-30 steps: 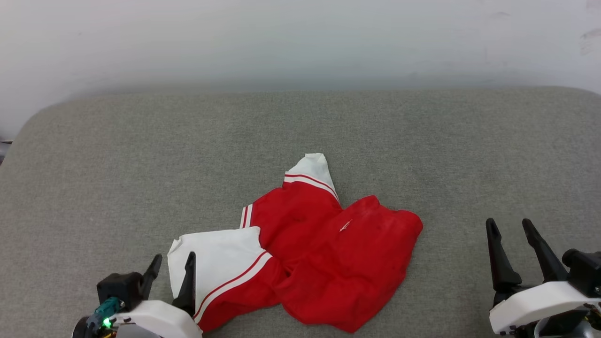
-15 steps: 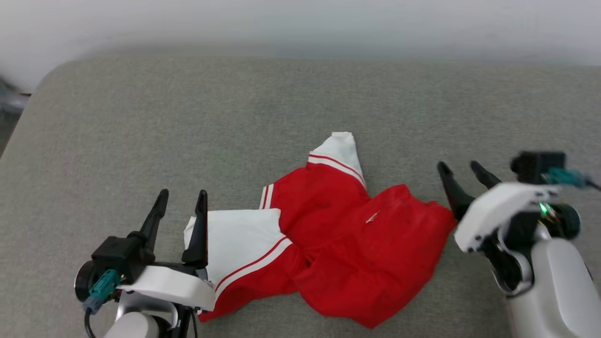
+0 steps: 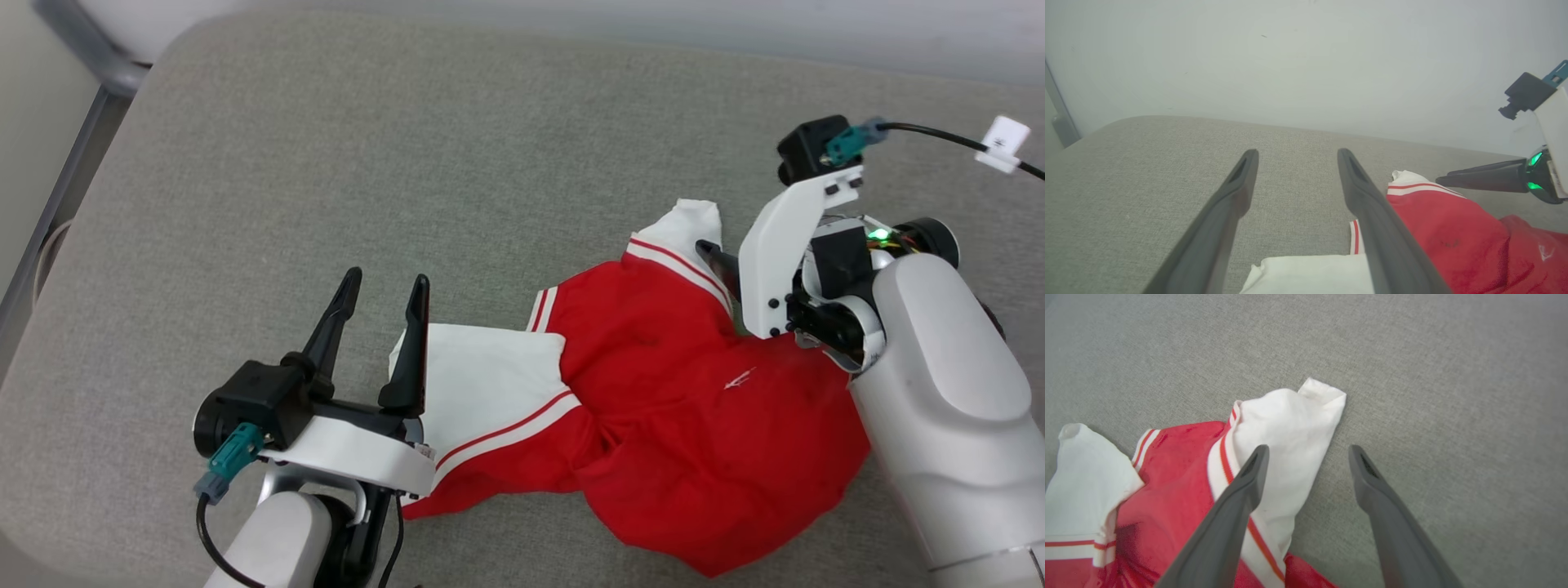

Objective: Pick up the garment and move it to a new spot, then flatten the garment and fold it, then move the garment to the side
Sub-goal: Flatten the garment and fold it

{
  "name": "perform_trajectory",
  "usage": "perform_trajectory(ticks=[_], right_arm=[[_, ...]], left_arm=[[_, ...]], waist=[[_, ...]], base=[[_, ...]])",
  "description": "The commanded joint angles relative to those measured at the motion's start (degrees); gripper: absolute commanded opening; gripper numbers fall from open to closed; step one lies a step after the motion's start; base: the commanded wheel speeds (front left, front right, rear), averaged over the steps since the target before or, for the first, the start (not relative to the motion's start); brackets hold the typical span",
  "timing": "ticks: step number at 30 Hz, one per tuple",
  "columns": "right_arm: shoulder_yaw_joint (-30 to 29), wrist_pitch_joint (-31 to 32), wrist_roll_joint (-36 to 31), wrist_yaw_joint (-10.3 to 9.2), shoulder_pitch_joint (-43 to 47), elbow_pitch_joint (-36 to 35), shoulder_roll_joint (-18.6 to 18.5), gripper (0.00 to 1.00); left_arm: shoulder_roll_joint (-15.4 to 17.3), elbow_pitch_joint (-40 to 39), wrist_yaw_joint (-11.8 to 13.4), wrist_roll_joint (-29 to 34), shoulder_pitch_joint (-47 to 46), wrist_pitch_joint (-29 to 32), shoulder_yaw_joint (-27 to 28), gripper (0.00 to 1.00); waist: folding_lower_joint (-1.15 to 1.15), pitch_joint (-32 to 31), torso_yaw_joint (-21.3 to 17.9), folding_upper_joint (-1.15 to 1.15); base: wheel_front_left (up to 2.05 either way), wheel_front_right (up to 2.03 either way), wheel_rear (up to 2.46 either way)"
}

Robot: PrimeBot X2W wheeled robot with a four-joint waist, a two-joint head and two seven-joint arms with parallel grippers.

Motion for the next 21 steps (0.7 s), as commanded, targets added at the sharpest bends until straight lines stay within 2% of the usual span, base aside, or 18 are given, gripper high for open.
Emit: perform_trajectory(ticks=[1, 6, 10, 12, 13, 16, 21], right_arm=[[1.4, 0.0, 0.0, -0.04, -1.8, 2.4, -0.7, 1.0], [6.2, 0.7, 0.5, -0.04, -4.8, 10.4, -1.1, 1.0], [11.1, 3.9, 2.9, 0.0, -3.4, 15.8, -0.6, 1.0], [13.1, 5.2, 4.7, 0.06, -2.7, 17.1, -0.5, 0.27], [14.0, 5.1, 5.4, 0.06, -2.7, 17.3, -0.8, 0.0], [15.1, 3.7, 6.5, 0.05, -3.9, 16.9, -1.8, 0.0], [13.0, -3.8, 8.7, -0.07, -9.1, 13.4, -5.1, 0.0]], left_arm=[[-0.7, 0.3, -0.8, 0.7, -1.0, -0.1, 0.4, 1.0], [-2.5, 1.5, -2.6, 2.2, -1.0, -0.1, 1.6, 1.0], [-3.7, 2.7, -3.9, 3.0, -0.6, -0.1, 2.9, 1.0], [-4.0, 3.2, -4.3, 3.5, -0.3, -0.1, 3.7, 1.0], [-4.3, 3.5, -4.4, 3.6, -0.1, -0.1, 4.0, 1.0], [-4.7, 3.9, -4.8, 4.1, 0.1, -0.1, 4.4, 1.0], [-4.9, 4.9, -5.4, 5.0, 0.8, -0.1, 5.6, 1.0]], waist=[[-0.01, 1.7, 1.5, 0.0], [-0.01, 3.2, 2.3, 0.0], [-0.01, 3.7, 2.4, 0.0], [-0.01, 3.8, 2.3, 0.0], [-0.01, 3.8, 2.3, 0.0], [-0.01, 3.7, 2.0, 0.0], [-0.01, 2.2, 0.9, 0.0]], base=[[0.0, 0.0, 0.0], [0.0, 0.0, 0.0], [0.0, 0.0, 0.0], [0.0, 0.0, 0.0], [0.0, 0.0, 0.0], [0.0, 0.0, 0.0], [0.0, 0.0, 0.0]])
